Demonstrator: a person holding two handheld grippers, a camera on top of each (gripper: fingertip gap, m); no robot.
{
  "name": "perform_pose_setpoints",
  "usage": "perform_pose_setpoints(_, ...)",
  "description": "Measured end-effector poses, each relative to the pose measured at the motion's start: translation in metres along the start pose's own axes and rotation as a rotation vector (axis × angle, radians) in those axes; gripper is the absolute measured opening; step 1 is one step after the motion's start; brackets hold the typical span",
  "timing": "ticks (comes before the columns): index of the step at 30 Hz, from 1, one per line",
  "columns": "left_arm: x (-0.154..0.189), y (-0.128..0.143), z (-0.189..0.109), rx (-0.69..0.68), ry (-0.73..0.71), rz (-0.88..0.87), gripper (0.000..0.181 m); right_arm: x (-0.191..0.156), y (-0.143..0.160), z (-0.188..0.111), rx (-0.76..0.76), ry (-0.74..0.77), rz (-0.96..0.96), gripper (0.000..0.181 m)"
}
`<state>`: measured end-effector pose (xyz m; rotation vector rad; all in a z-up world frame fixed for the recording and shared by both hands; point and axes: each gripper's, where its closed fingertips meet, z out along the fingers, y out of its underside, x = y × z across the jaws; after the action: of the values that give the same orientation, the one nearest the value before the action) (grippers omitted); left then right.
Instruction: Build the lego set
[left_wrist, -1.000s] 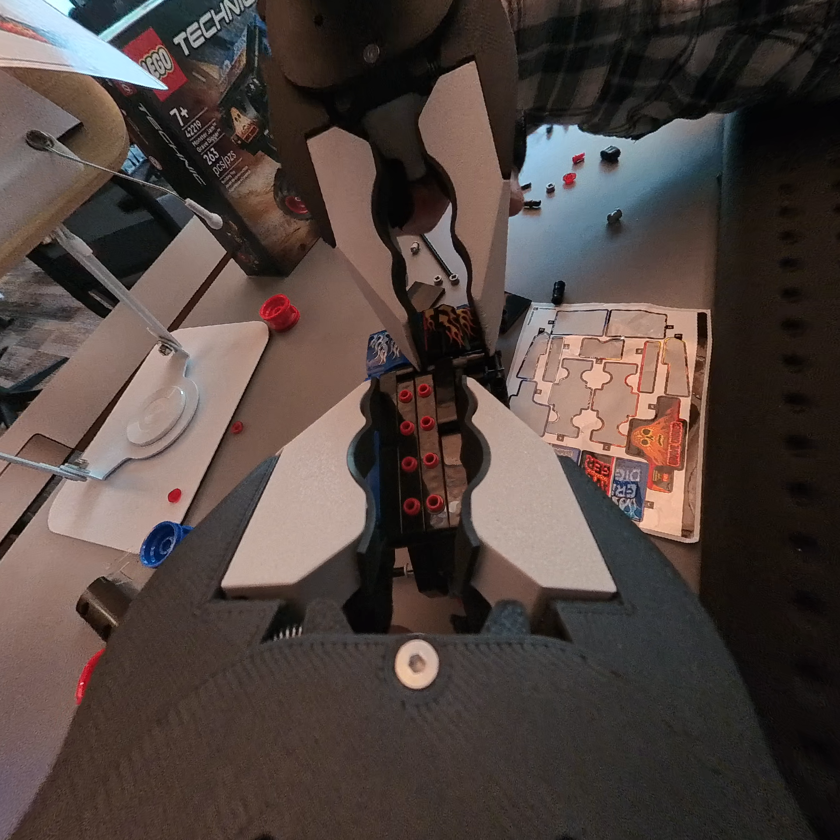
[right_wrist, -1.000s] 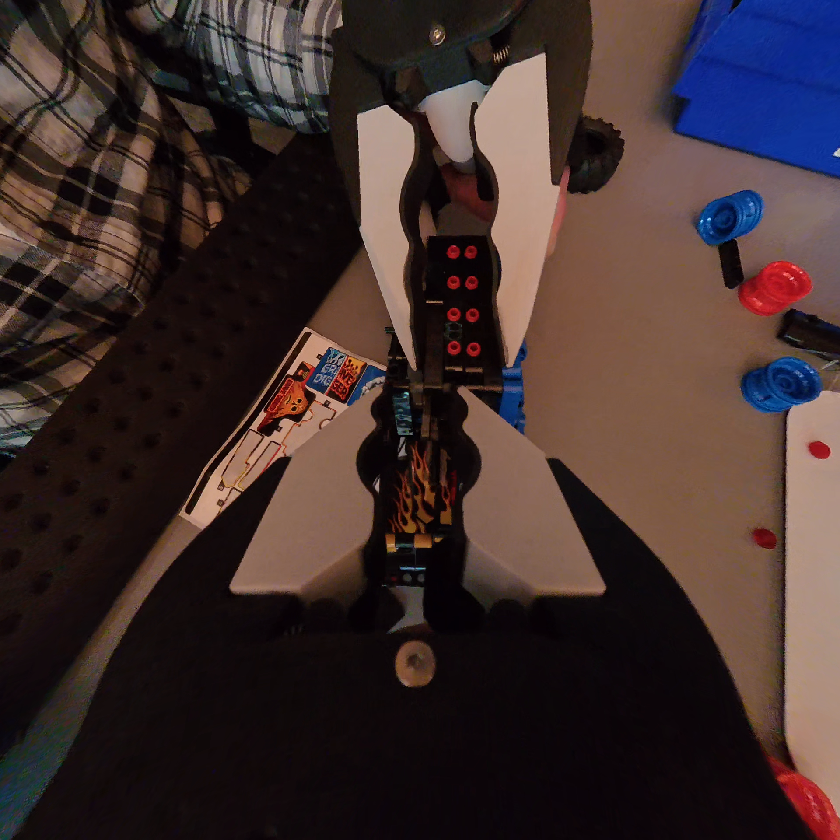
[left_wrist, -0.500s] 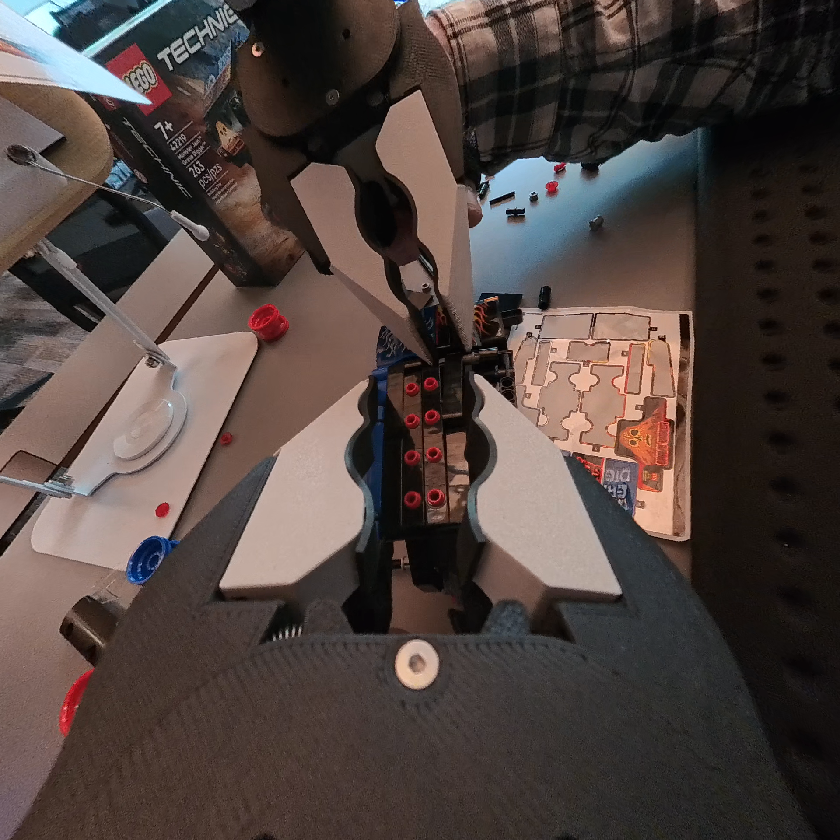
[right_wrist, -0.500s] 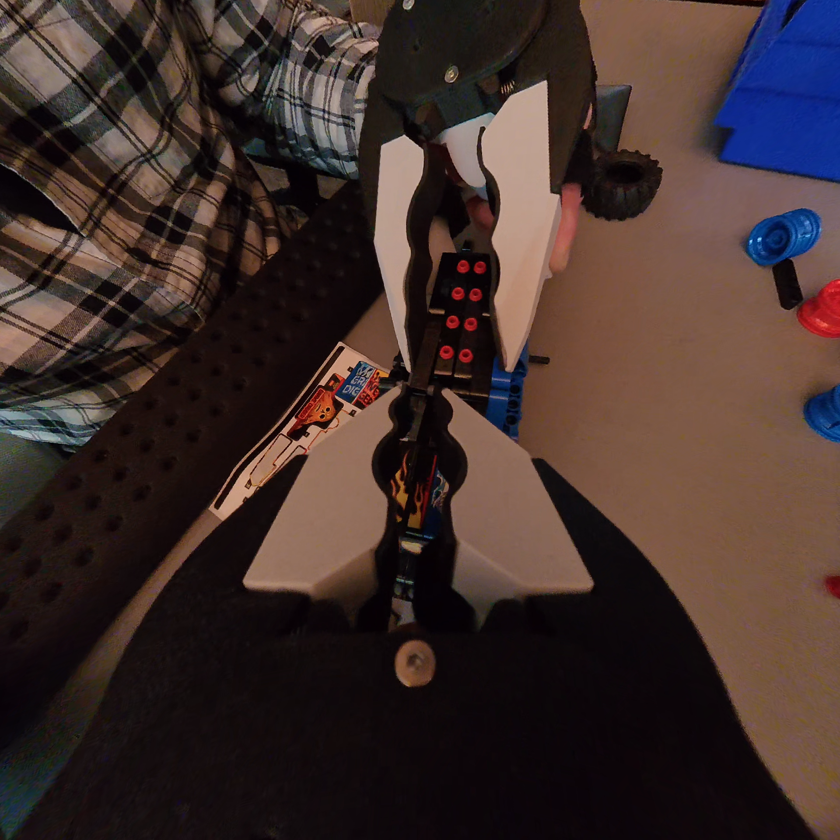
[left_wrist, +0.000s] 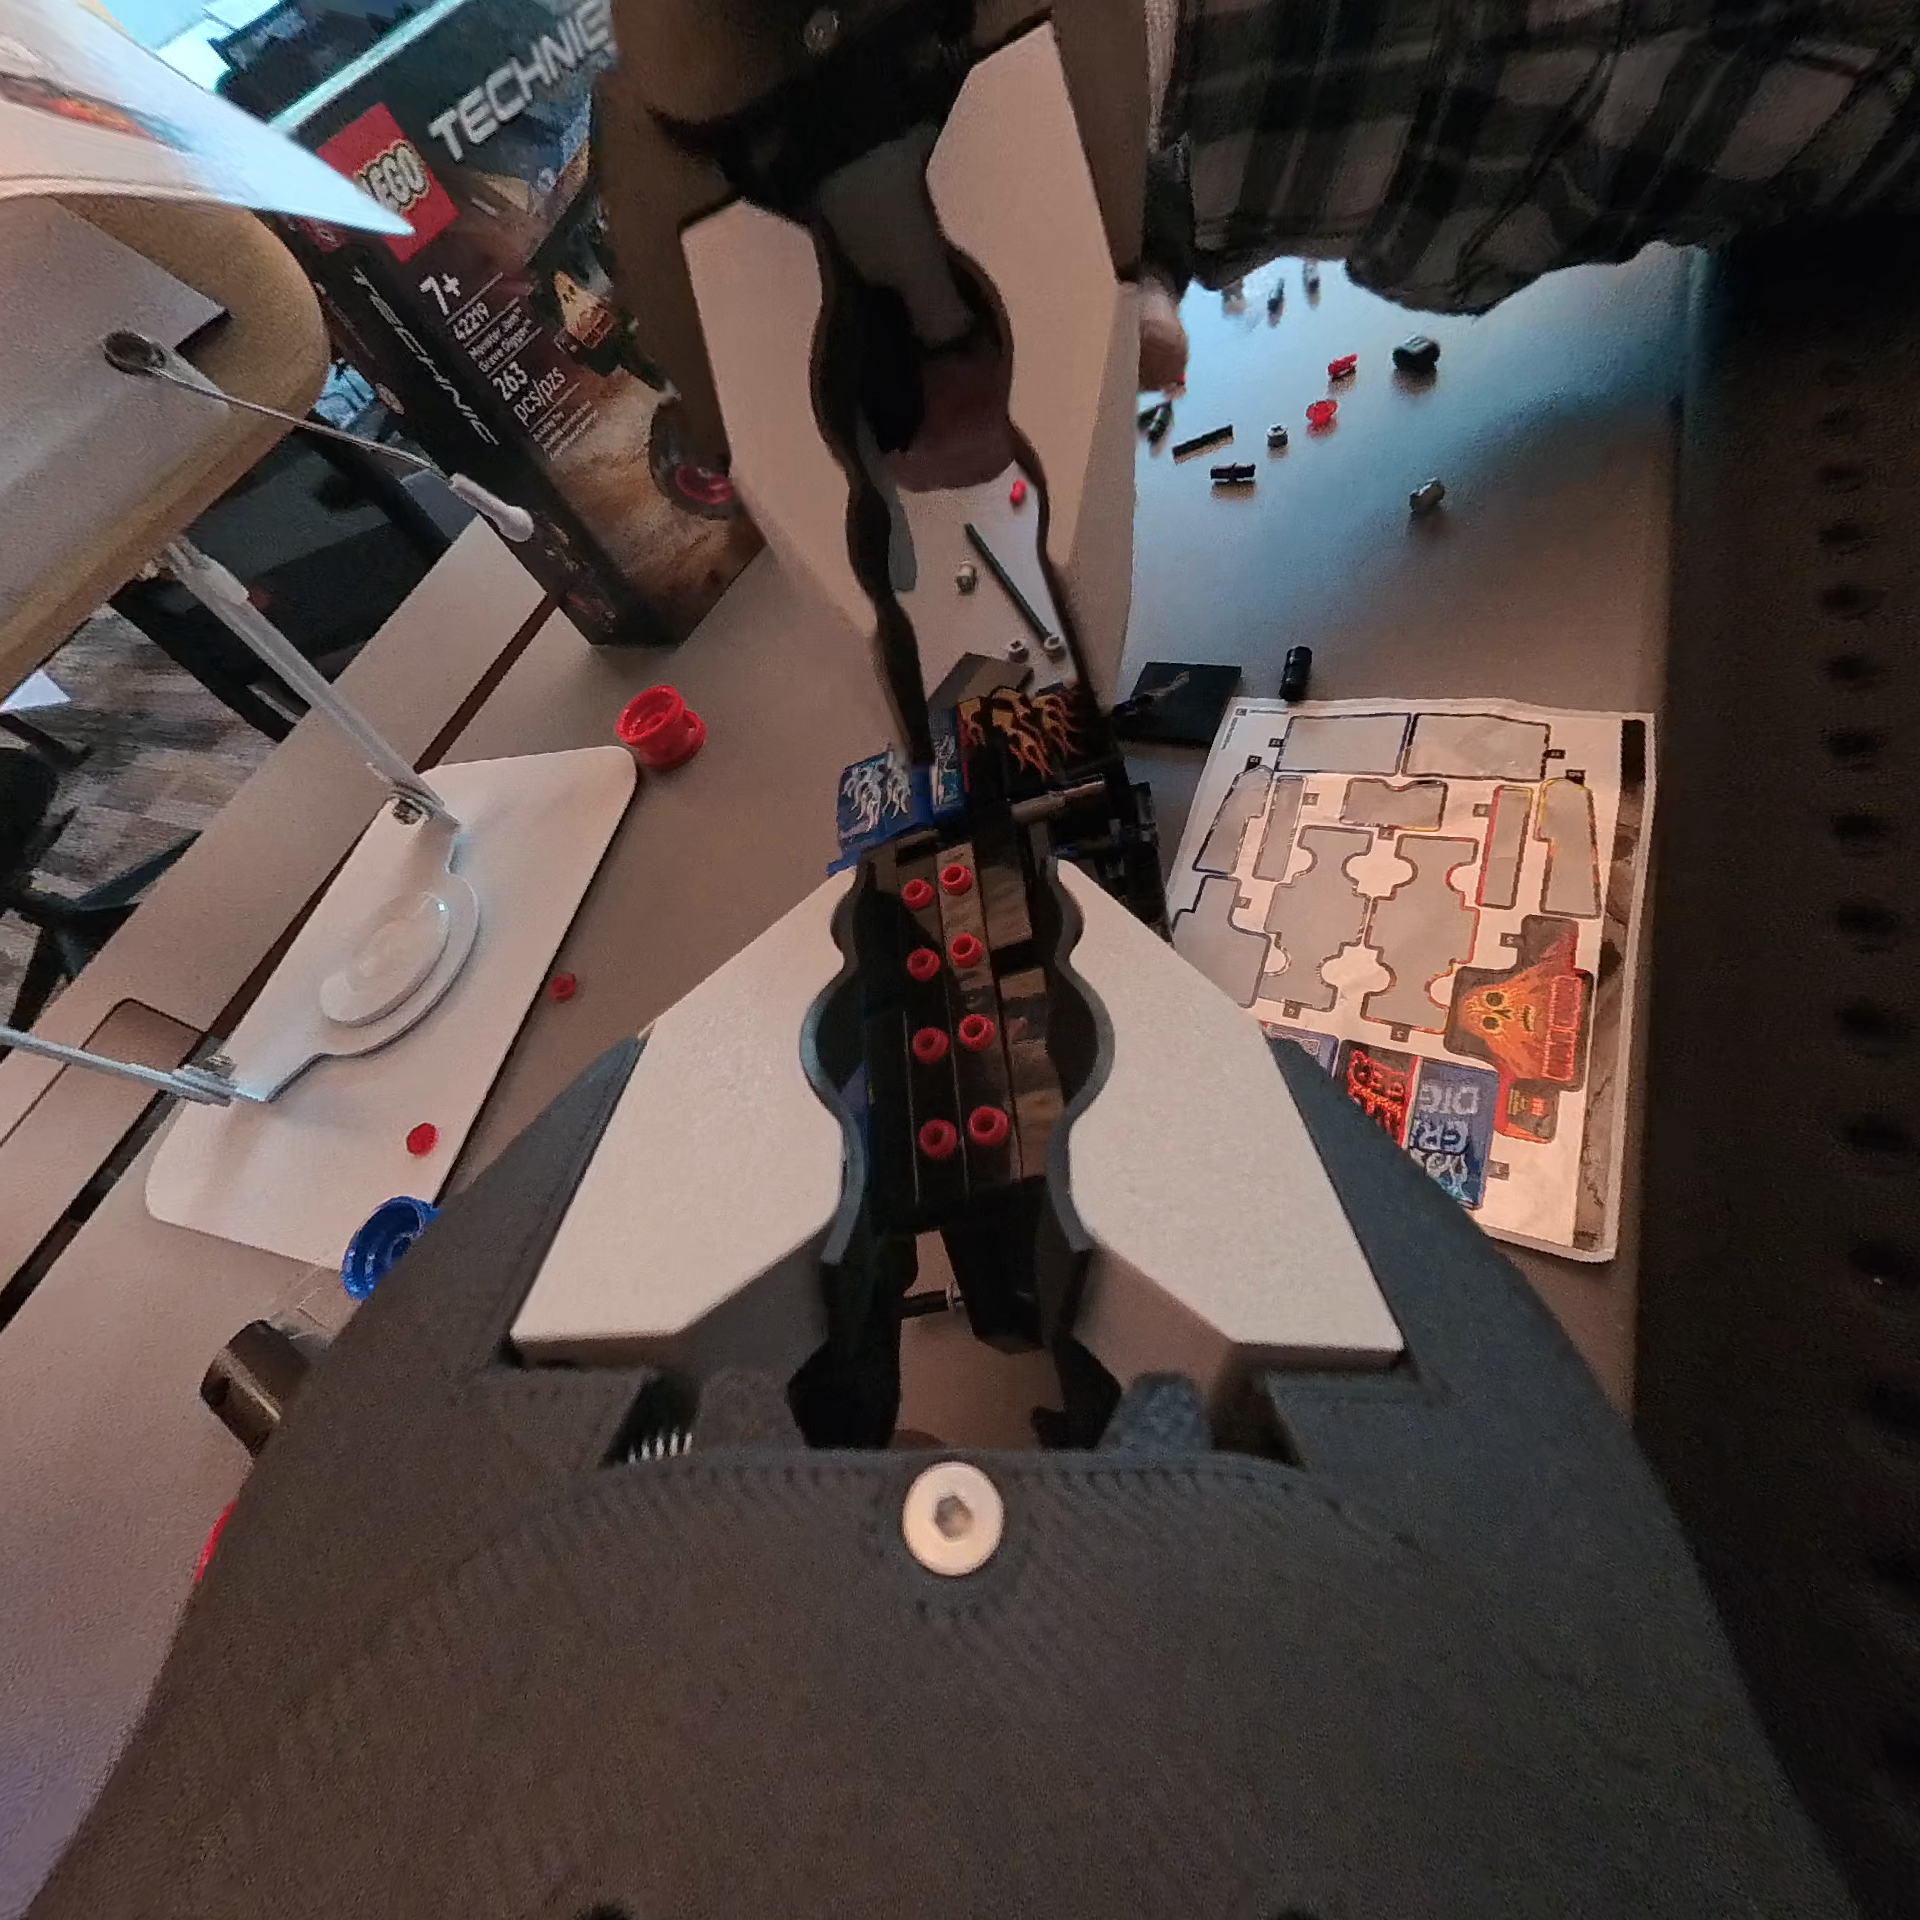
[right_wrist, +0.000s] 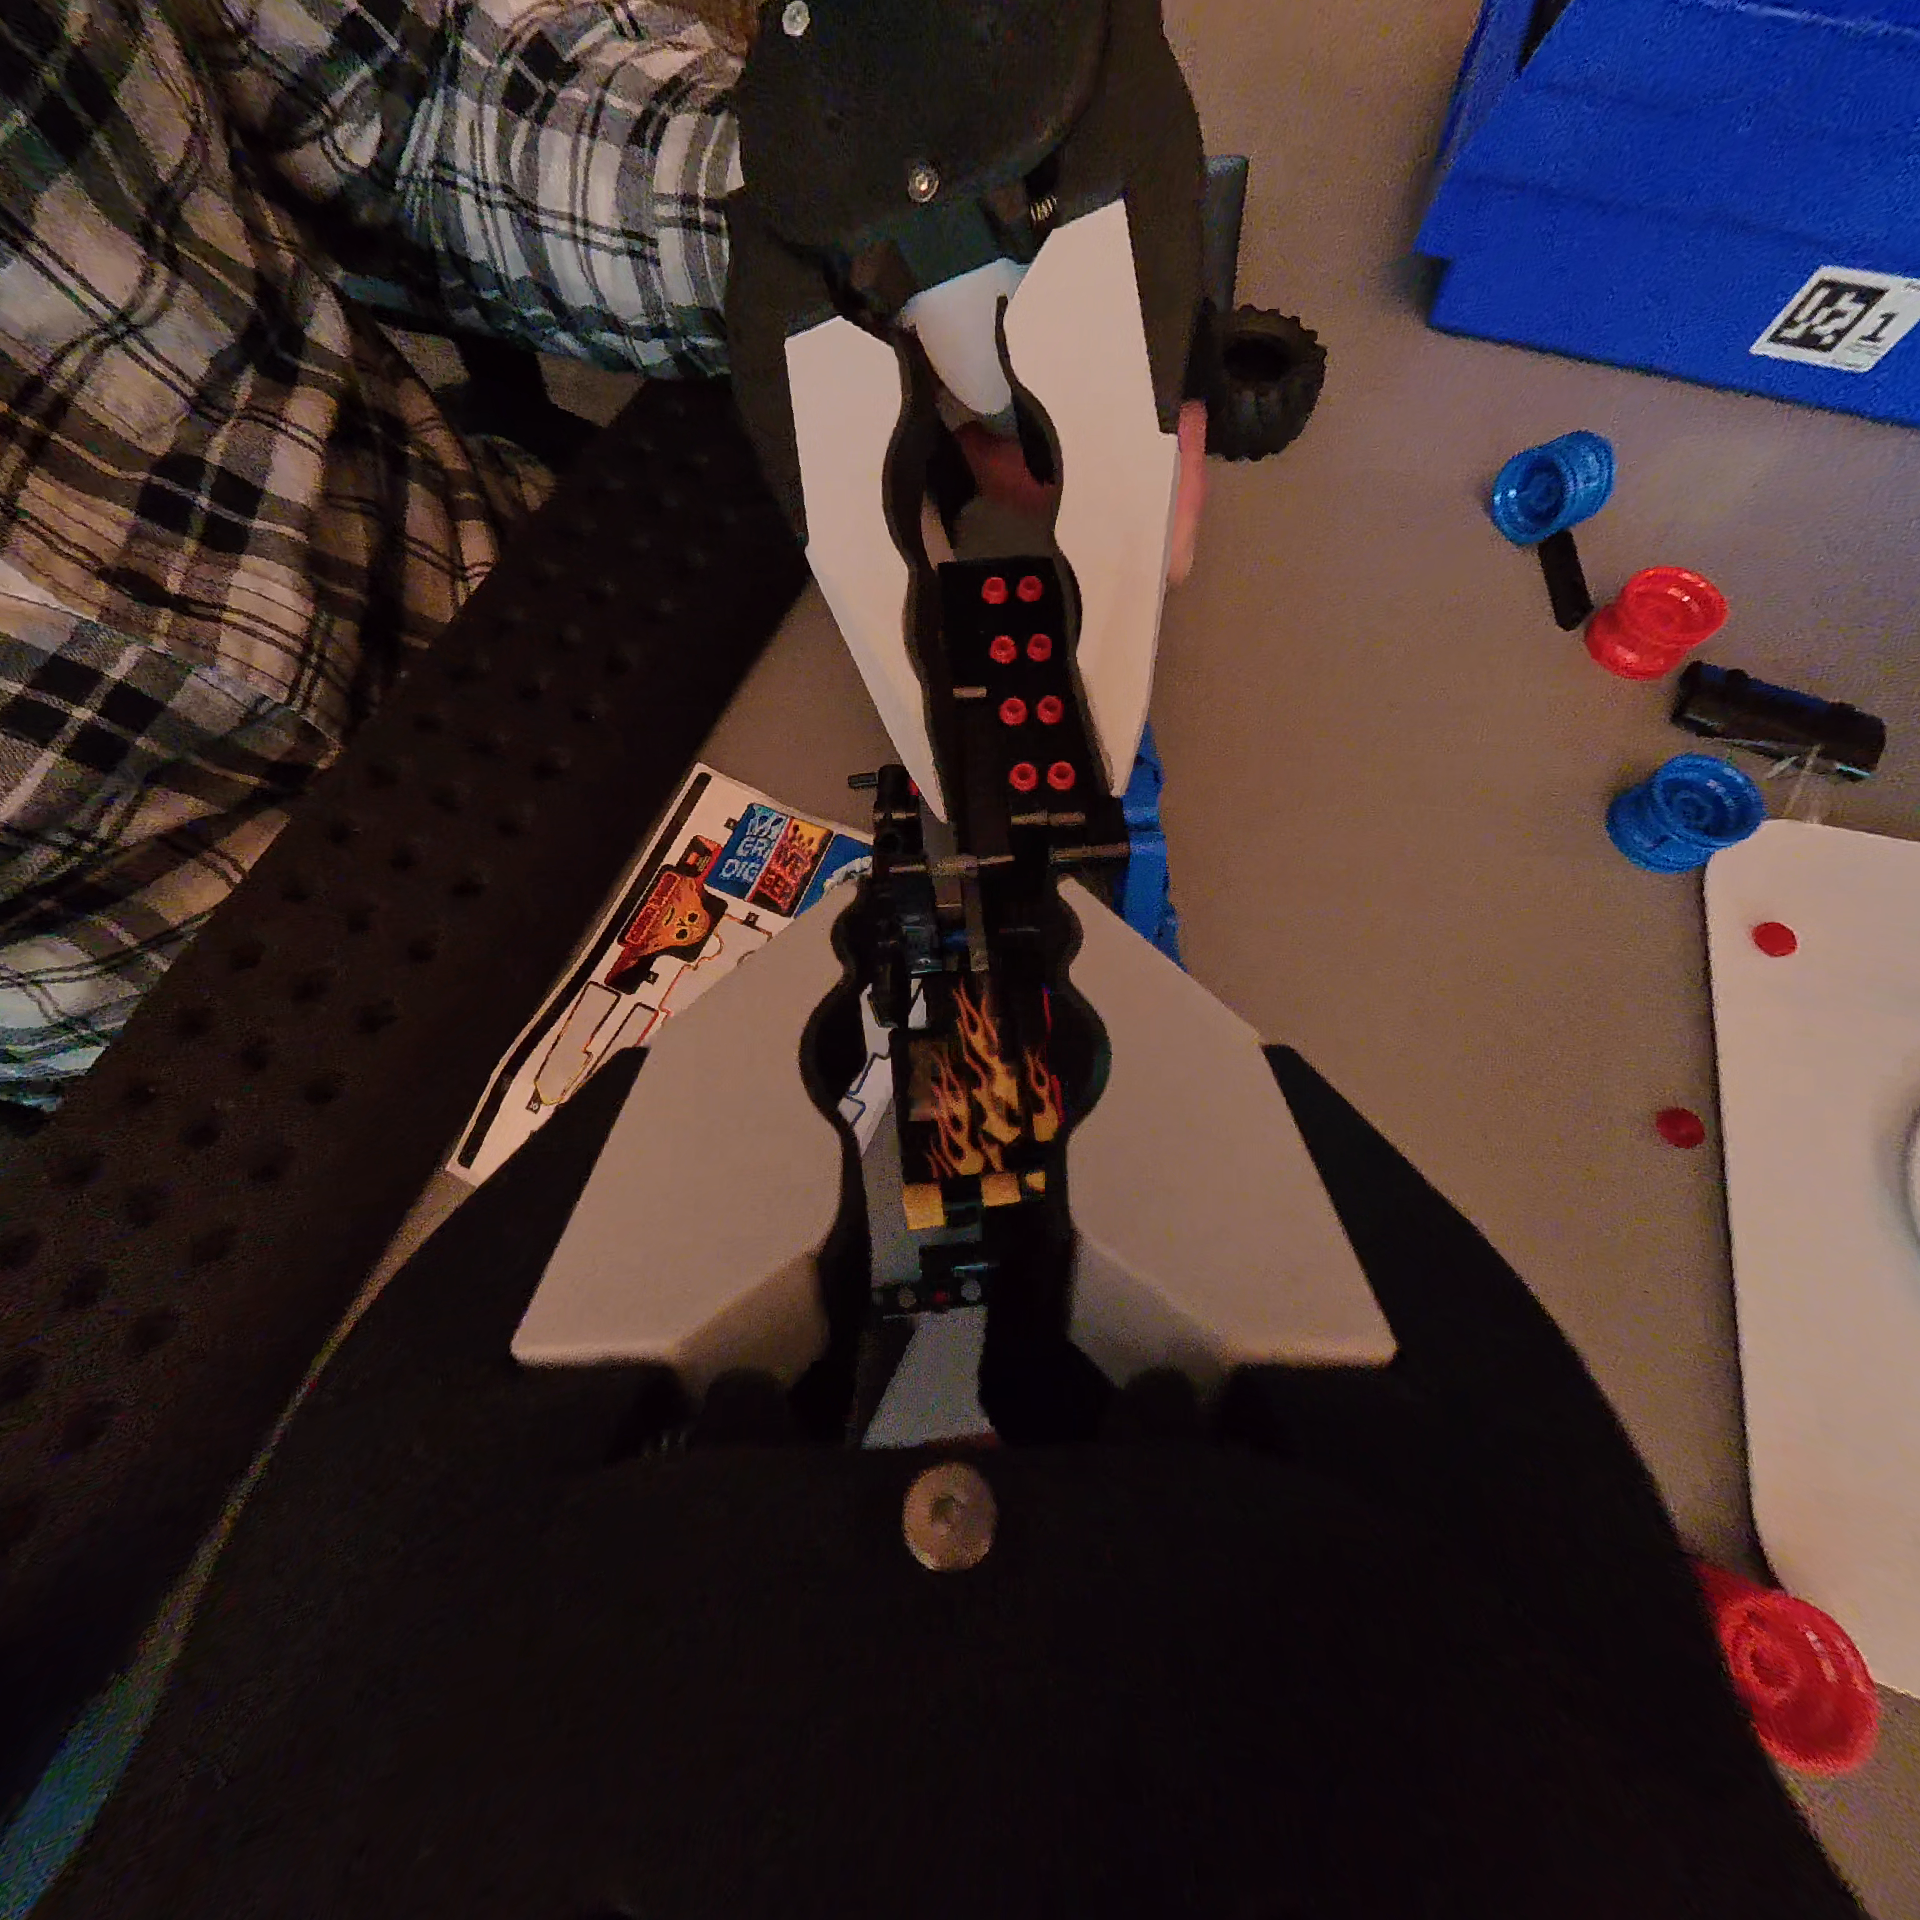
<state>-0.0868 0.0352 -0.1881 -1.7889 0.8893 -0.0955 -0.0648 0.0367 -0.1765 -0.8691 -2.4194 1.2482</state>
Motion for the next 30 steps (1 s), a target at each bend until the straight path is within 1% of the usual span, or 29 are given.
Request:
perform_pose_setpoints(5, -0.001, 0.000, 0.001, -0.008, -0.011, -0.005, 0.031, -0.003, 0.008, 0.001, -0.085, 0.087, 0.013, 0.027)
perform_pose_setpoints(7, -0.001, -0.001, 0.001, -0.007, -0.020, 0.009, 0.031, 0.000, 0.012, 0.002, -0.107, 0.130, 0.039, 0.031)
perform_pose_setpoints(10, -0.002, -0.003, -0.002, 0.004, -0.032, 0.013, 0.031, 0.002, 0.010, -0.005, -0.090, 0.185, 0.054, 0.030)
perform_pose_setpoints(13, -0.008, -0.012, -0.009, 0.049, -0.047, -0.014, 0.033, 0.006, 0.007, -0.012, -0.048, 0.234, 0.075, 0.029)
perform_pose_setpoints(16, -0.013, -0.017, -0.014, 0.071, -0.033, -0.059, 0.032, 0.012, 0.008, -0.011, -0.025, 0.276, 0.100, 0.024)
perform_pose_setpoints(18, -0.014, -0.010, -0.013, 0.027, -0.008, -0.084, 0.037, 0.020, 0.008, -0.008, -0.027, 0.326, 0.105, 0.023)
perform_pose_setpoints(20, -0.012, -0.006, -0.011, 0.000, 0.017, -0.097, 0.040, 0.023, 0.005, -0.001, -0.011, 0.339, 0.101, 0.024)
perform_pose_setpoints(21, -0.011, -0.003, -0.010, -0.018, 0.025, -0.099, 0.043, 0.027, 0.007, 0.001, -0.026, 0.361, 0.094, 0.024)
perform_pose_setpoints(23, -0.010, 0.000, -0.008, -0.050, 0.026, -0.085, 0.044, 0.033, 0.015, 0.006, -0.069, 0.388, 0.090, 0.030)
perform_pose_setpoints(26, -0.006, 0.008, -0.002, -0.109, 0.048, -0.077, 0.045, 0.036, 0.013, 0.013, -0.037, 0.379, 0.099, 0.032)
perform_pose_setpoints(28, -0.006, 0.007, 0.000, -0.112, 0.053, -0.070, 0.042, 0.039, 0.013, 0.015, -0.008, 0.381, 0.116, 0.025)
perform_pose_setpoints(30, -0.006, 0.007, 0.001, -0.113, 0.055, -0.070, 0.042, 0.041, 0.013, 0.015, 0.023, 0.367, 0.137, 0.027)
